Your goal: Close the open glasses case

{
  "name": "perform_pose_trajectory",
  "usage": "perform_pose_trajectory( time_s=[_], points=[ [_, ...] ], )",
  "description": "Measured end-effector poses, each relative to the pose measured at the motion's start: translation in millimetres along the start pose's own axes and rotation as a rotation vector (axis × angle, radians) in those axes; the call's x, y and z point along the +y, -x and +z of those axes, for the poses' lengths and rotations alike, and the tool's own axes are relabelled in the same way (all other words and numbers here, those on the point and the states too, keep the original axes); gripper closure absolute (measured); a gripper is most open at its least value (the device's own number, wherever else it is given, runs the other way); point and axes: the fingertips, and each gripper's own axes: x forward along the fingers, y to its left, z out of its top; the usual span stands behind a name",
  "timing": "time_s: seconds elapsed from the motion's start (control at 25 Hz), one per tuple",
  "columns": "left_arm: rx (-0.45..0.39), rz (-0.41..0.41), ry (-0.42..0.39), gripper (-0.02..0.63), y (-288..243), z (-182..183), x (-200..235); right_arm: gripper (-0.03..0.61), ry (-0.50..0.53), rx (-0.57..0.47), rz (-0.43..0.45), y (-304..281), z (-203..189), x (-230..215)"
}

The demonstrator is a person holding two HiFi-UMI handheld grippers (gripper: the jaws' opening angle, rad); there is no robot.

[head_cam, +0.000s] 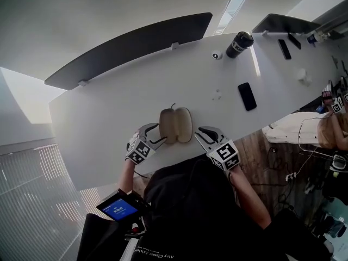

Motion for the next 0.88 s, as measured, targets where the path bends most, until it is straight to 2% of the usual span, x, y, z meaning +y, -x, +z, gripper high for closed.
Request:
perform_pose_trajectory(
  time_s=[0.16,0.4,0.56,0.72,0.88],
  points=[
    [0.014,0.003,-0.007,0.328,1.9,-3.9,0.0,0.488,0.026,0.029,0.000,-4.7,-3.2,-7.1],
    [-0.059,0.004,-0.074,0.347,9.6,26.0,-2.3,0.488,0.019,0.026,-0.011,-8.1,1.9,-15.2],
    [-0.023,-0.038,-0.078,0.351,-1.1,15.1,-5.3,0.487,0.019,0.032,-0.005,-13.3,1.5,-13.5],
    [0.036,-0.031,-0.088,0.359,-3.4,-2.0,-1.0,0.488,0.026,0.054,0.003,-18.1,-5.4,-13.0],
    [0.037,-0.033,-0.084,0.360,-2.4,-5.6,-1.1,0.488,0.065,0.113,0.003,-22.7,-24.0,-14.6]
  ],
)
